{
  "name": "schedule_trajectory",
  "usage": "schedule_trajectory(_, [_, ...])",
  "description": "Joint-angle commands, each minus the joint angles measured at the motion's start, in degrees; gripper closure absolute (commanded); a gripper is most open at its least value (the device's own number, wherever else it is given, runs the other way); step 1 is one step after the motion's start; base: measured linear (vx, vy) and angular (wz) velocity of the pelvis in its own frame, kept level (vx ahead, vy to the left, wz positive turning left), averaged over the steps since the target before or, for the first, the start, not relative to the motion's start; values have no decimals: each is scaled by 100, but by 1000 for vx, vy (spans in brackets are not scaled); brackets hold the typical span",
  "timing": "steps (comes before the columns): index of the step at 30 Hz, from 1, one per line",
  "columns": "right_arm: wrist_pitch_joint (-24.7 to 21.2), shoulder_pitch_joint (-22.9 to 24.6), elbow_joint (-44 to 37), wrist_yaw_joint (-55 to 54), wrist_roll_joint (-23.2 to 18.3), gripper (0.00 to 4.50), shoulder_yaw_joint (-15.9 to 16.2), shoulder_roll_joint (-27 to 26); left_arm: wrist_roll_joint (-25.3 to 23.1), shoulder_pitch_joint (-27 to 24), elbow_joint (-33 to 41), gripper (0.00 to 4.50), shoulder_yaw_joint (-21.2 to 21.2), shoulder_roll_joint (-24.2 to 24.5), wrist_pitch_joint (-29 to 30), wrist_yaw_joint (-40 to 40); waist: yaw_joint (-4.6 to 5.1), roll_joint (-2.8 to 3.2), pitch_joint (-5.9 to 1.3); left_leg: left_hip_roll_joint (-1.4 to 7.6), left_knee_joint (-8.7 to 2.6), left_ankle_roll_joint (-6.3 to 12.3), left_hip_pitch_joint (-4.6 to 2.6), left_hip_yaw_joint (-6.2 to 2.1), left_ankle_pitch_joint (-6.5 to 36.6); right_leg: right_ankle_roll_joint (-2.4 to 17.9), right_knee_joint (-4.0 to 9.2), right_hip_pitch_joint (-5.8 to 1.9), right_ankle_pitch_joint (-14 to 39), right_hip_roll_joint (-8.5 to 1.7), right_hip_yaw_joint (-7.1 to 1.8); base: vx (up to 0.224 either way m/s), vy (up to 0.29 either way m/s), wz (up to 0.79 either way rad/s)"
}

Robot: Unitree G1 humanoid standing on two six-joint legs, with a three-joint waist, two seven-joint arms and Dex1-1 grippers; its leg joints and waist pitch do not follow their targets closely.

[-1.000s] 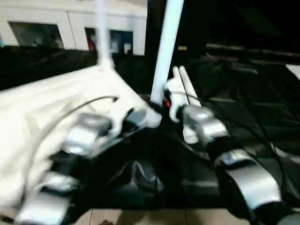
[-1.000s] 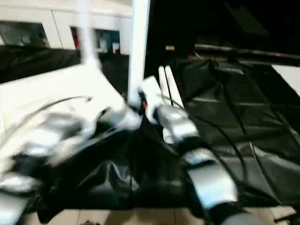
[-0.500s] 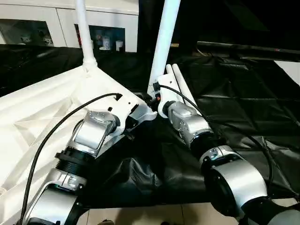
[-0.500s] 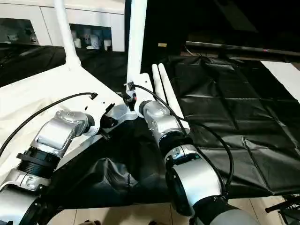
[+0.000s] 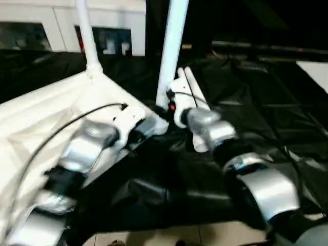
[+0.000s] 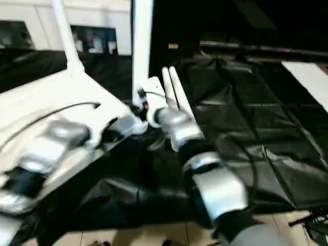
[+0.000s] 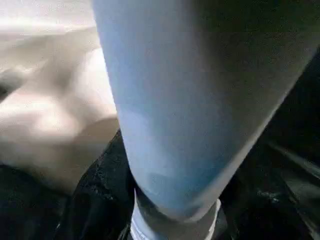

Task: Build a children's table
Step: Insert table leg to table base

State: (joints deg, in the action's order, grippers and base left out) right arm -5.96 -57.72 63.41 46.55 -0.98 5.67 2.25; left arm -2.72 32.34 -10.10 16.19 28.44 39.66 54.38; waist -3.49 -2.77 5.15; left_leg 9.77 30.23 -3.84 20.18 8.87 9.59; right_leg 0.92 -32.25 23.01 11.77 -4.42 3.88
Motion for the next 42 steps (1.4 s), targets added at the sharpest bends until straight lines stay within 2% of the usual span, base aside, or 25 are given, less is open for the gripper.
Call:
schedule_trajectory(1, [-330, 594, 586, 1425, 637, 262, 898, 46, 384, -89, 526, 450, 333, 126, -475, 899, -54, 104, -171, 380, -455, 51, -13, -90, 2289, 990, 369, -112, 1758, -497, -370, 80, -24, 7])
schedule_trajectory(3, [-164, 634, 488, 1795, 691, 262, 999, 229, 445, -168, 645, 450, 319, 283, -579, 1089, -70, 67, -167, 370, -413, 238, -52, -10, 1844, 1174, 342, -112, 1357, -469, -386, 86, -31, 10])
schedule_trajectory(4, [-73, 656, 424, 2015, 730, 262, 1033, 334, 484, -216, 708, 450, 308, 381, -670, 1209, -134, 78, -185, 386, -360, 342, -127, 49, 1658, 1266, 331, -84, 1198, -467, -395, 100, -44, 21])
schedule_trajectory(6, [149, 746, 121, 2688, 765, 262, 1163, 689, 464, -324, 735, 450, 298, 689, -1175, 1507, -153, 44, -233, 385, -312, 498, -53, 100, 1034, 1463, 179, -184, 493, -401, -352, 99, -42, 17])
schedule_trajectory(7, [278, 829, -80, 2955, 775, 262, 1256, 863, 468, -361, 694, 450, 269, 811, -1450, 1645, -206, 67, -274, 380, -249, 642, -82, 133, 516, 1595, 95, -189, -203, -378, -324, 80, -36, 6])
schedule_trajectory(8, [354, 886, -233, 3160, 764, 262, 1334, 991, 486, -383, 671, 450, 252, 899, -1630, 1744, -229, 46, -282, 361, -191, 826, -60, 152, 147, 1671, 33, -211, -732, -355, -298, 80, -36, 6])
schedule_trajectory(11, [527, 1139, -696, 3626, 704, 262, 1489, 1285, 666, -386, 506, 450, 85, 953, -1904, 1929, -284, 32, -281, 356, -140, 992, -96, 214, -1, 1770, -12, -186, -1095, -346, -322, 59, -25, 11])
schedule_trajectory(14, [490, 1369, -1102, 3912, 639, 262, 1530, 1433, 699, -390, 424, 450, 82, 1072, -2086, 2148, -302, 31, -289, 389, -164, 892, -64, 214, 164, 1665, 1, -237, -652, -361, -307, 0, 0, 0])
schedule_trajectory(15, [477, 1392, -1138, 3936, 630, 262, 1530, 1442, 712, -395, 417, 450, 79, 1090, -2095, 2185, -290, 68, -286, 409, -194, 704, -63, 200, 371, 1560, 25, -235, -182, -369, -300, 0, 0, 0])
schedule_trajectory(20, [397, 1566, -1402, 3957, 596, 262, 1529, 1467, 789, -412, 308, 450, 73, 1163, -2281, 2320, -267, 55, -248, 420, -256, 287, -78, 181, 972, 1331, 121, -219, 770, -386, -323, 0, 0, 0])
schedule_trajectory(21, [373, 1577, -1358, 3782, 608, 262, 1502, 1434, 716, -377, 221, 450, 72, 1132, -2330, 2221, -273, 83, -281, 425, -252, 244, -94, 178, 986, 1319, 115, -227, 789, -393, -326, 0, 0, 0])
schedule_trajectory(23, [293, 1599, -1281, 3383, 641, 262, 1439, 1368, 613, -321, 81, 450, 65, 1069, -2350, 2072, -264, 63, -286, 414, -247, 200, -88, 177, 906, 1306, 102, -232, 685, -384, -325, 0, 0, 0])
schedule_trajectory(25, [14, 1513, -838, 2118, 756, 262, 1236, 1108, 304, -202, -54, 450, 88, 939, -1967, 1511, -235, 51, -265, 397, -265, 130, -74, 173, 895, 1297, 117, -222, 768, -387, -336, 0, 0, 0])
schedule_trajectory(26, [-423, 1405, -348, 644, 761, 262, 954, 798, 151, -25, -200, 450, -20, 590, -1300, 776, -181, 56, -232, 403, -298, -55, -93, 176, 1162, 1219, 170, -192, 1334, -405, -372, 0, 0, 0])
schedule_trajectory(27, [-653, 1356, -109, -107, 719, 262, 798, 631, 119, 85, -287, 450, -113, 331, -900, 351, -185, 60, -202, 388, -313, -168, -97, 148, 1351, 1141, 217, -176, 1782, -425, -373, -55, -28, -1])
schedule_trajectory(28, [-781, 1335, 125, -769, 626, 262, 647, 409, 91, 232, -428, 450, -207, -65, -468, -174, -143, 30, -173, 379, -327, -379, -139, 108, 1798, 885, 295, -155, 2866, -461, -373, -61, -31, -2])
schedule_trajectory(29, [-855, 1334, 294, -1124, 504, 262, 531, 174, 61, 363, -593, 450, -238, -430, -200, -578, -150, 67, -164, 372, -314, -407, -206, 63, 2121, 639, 401, -115, 3645, -521, -361, -61, -31, -2])
schedule_trajectory(30, [-938, 1335, 470, -1510, 296, 262, 343, -135, 9, 510, -823, 450, -212, -848, -30, -965, -150, 109, -175, 374, -314, -398, -230, 33, 2297, 557, 432, -114, 3863, -532, -339, -68, -8, -6])
schedule_trajectory(31, [-984, 1336, 552, -1697, 188, 262, 250, -314, -47, 589, -962, 450, -149, -1073, -3, -1140, -87, 67, -119, 328, -308, -421, -348, -22, 3005, 232, 583, -30, 4485, -465, -210, -72, 28, -8])
schedule_trajectory(33, [-1026, 1330, 611, -1863, 117, 262, 193, -474, -70, 672, -1114, 450, -103, -1291, -7, -1277, -67, 68, -140, 313, -322, -376, -370, -74, 3287, 117, 624, -50, 4553, -469, -163, -66, 40, -9])
schedule_trajectory(34, [-1085, 1293, 632, -1925, 87, 262, 208, -680, -45, 803, -1339, 450, -52, -1543, -58, -1366, -56, 99, -166, 314, -377, -349, -307, -138, 3359, 115, 605, -131, 4286, -463, -148, -44, 61, -10])
schedule_trajectory(35, [-1095, 1286, 633, -1927, 83, 262, 211, -708, -44, 821, -1369, 450, -42, -1572, -68, -1372, -65, 142, -171, 322, -418, -332, -342, -162, 3548, 168, 625, -116, 3987, -435, -140, -44, 61, -10])
schedule_trajectory(36, [-1120, 1262, 648, -1956, 55, 262, 212, -756, -56, 850, -1409, 450, -19, -1607, -73, -1383, -64, 138, -179, 326, -425, -328, -363, -170, 3635, 198, 624, -110, 3855, -430, -137, -41, 52, -5])
schedule_trajectory(40, [-1210, 1147, 724, -2014, 64, 262, 191, -854, -129, 866, -1430, 450, 0, -1543, -3, -1309, -60, 132, -187, 331, -476, -291, -284, -199, 3682, 236, 605, -145, 3715, -468, -157, 0, 0, 0])
schedule_trajectory(42, [-1234, 1121, 751, -2008, 71, 262, 171, -872, -183, 855, -1435, 450, 15, -1476, 0, -1282, -72, 119, -184, 316, -461, -259, -318, -192, 3690, 218, 635, -94, 3829, -488, -190, 0, 0, 0])
